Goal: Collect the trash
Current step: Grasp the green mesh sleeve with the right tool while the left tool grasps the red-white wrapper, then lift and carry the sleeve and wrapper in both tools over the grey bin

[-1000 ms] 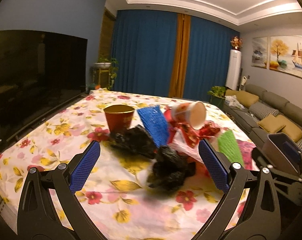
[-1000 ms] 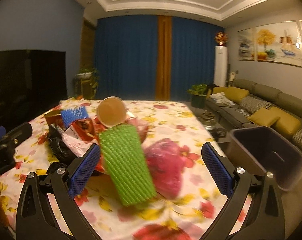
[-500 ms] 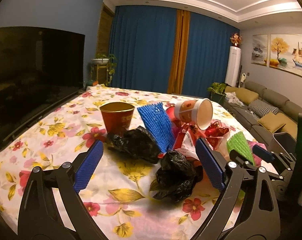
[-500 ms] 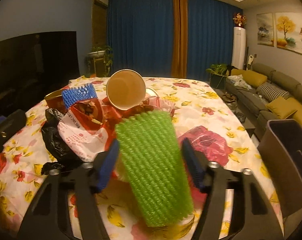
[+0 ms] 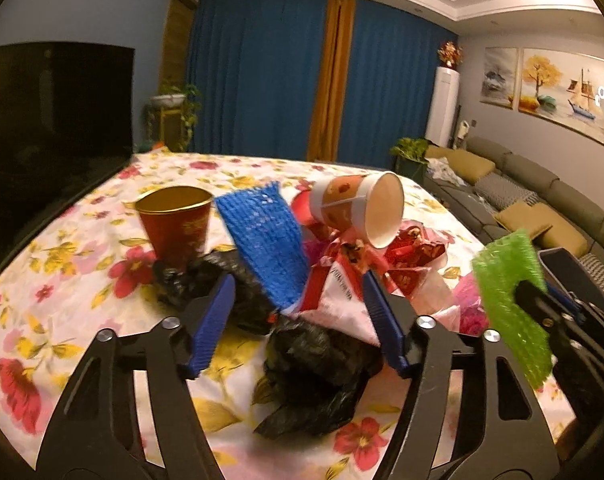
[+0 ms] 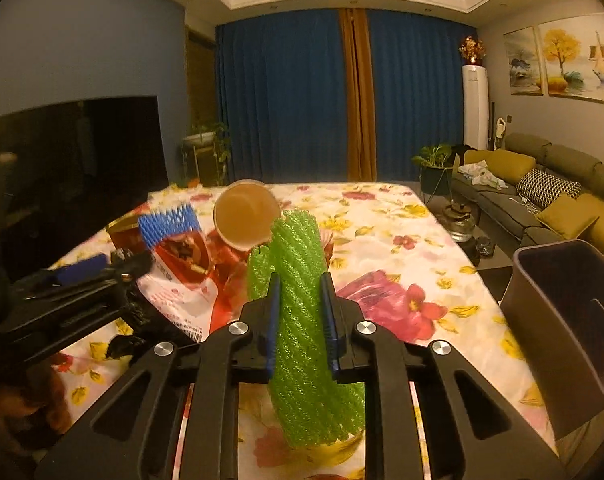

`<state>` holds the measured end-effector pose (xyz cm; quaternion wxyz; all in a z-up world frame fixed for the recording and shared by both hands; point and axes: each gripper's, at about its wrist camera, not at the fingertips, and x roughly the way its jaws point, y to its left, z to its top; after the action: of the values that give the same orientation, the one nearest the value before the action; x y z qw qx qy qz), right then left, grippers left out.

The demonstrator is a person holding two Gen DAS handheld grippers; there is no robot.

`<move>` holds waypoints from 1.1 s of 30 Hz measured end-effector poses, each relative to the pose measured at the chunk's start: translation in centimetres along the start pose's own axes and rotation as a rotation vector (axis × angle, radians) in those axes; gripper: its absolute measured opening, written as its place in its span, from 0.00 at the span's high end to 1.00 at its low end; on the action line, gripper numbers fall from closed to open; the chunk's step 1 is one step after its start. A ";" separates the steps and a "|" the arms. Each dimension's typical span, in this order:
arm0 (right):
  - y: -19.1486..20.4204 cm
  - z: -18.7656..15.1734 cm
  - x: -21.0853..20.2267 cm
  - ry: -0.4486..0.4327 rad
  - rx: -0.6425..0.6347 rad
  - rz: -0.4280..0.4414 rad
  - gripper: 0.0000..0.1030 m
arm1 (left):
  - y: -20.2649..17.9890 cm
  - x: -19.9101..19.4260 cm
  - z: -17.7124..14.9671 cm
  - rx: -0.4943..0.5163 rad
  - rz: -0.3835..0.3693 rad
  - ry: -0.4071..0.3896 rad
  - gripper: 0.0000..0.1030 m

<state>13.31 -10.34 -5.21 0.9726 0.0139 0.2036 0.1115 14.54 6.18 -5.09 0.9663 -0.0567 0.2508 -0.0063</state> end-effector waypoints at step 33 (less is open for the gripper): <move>-6.7 1.5 -9.0 -0.171 0.080 -0.124 0.81 | -6.9 -8.7 2.6 0.064 -0.215 -0.195 0.91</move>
<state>7.27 -18.81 -0.74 0.9901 0.0494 0.1245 0.0411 8.30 -0.07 2.16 0.9812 -0.0525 0.1479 -0.1123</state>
